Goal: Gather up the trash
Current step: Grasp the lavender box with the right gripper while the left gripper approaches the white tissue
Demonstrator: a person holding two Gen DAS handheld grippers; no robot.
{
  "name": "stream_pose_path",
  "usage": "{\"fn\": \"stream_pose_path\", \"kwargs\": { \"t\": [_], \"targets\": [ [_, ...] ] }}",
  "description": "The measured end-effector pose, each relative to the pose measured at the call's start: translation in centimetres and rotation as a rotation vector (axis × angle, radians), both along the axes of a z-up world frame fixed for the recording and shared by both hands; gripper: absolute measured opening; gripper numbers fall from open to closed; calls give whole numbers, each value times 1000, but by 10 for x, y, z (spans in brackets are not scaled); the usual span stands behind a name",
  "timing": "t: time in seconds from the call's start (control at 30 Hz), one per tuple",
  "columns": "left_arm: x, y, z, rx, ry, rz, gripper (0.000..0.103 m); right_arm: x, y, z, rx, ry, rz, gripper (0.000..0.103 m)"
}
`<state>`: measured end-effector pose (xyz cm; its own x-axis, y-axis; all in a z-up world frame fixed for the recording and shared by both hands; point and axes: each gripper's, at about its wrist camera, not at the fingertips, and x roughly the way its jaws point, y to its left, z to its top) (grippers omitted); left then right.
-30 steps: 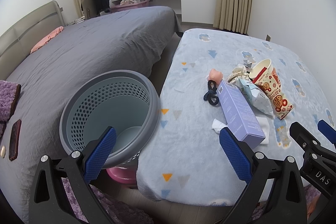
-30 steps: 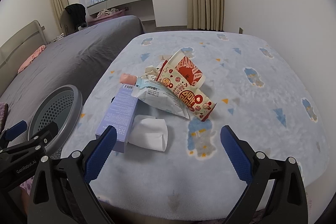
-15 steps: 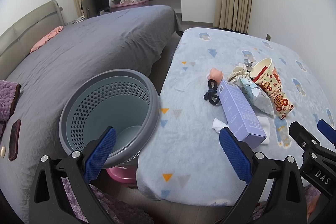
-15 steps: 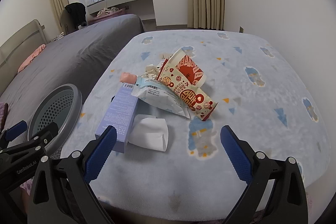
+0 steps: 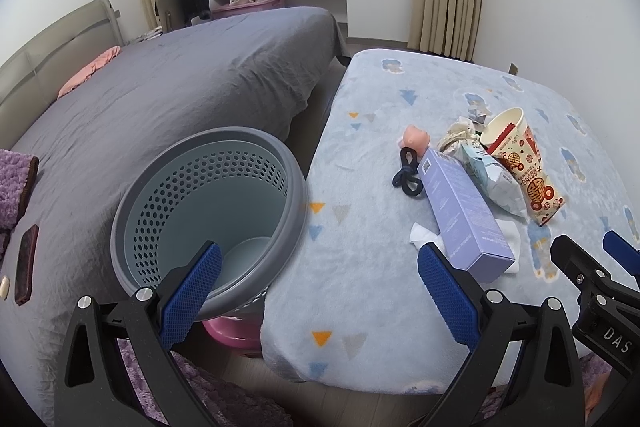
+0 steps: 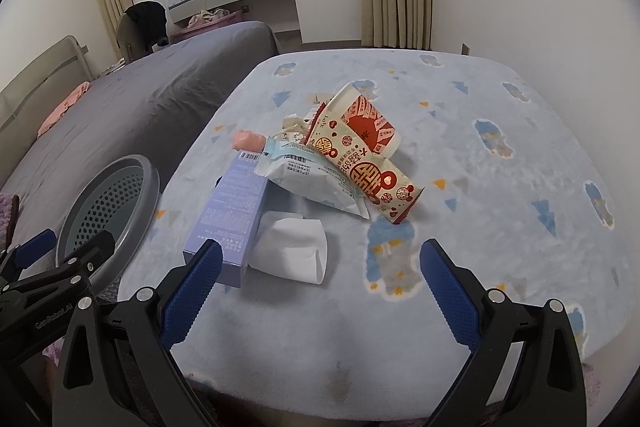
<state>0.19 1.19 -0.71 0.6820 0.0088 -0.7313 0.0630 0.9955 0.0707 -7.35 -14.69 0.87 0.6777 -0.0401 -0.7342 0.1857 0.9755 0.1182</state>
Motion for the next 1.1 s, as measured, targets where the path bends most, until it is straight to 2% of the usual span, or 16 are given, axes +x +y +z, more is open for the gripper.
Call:
{"fn": "stream_pose_path", "kwargs": {
  "t": [0.27, 0.53, 0.77, 1.1],
  "targets": [
    [9, 15, -11, 4, 16, 41, 97, 22, 9, -7, 42, 37, 61, 94],
    [21, 30, -22, 2, 34, 81, 97, 69, 24, -20, 94, 110, 114, 94],
    [28, 43, -28, -11, 48, 96, 97, 100, 34, -38, 92, 180, 117, 94],
    [32, 51, -35, -31, 63, 100, 97, 118, 42, -52, 79, 219, 121, 93]
  ]
}}
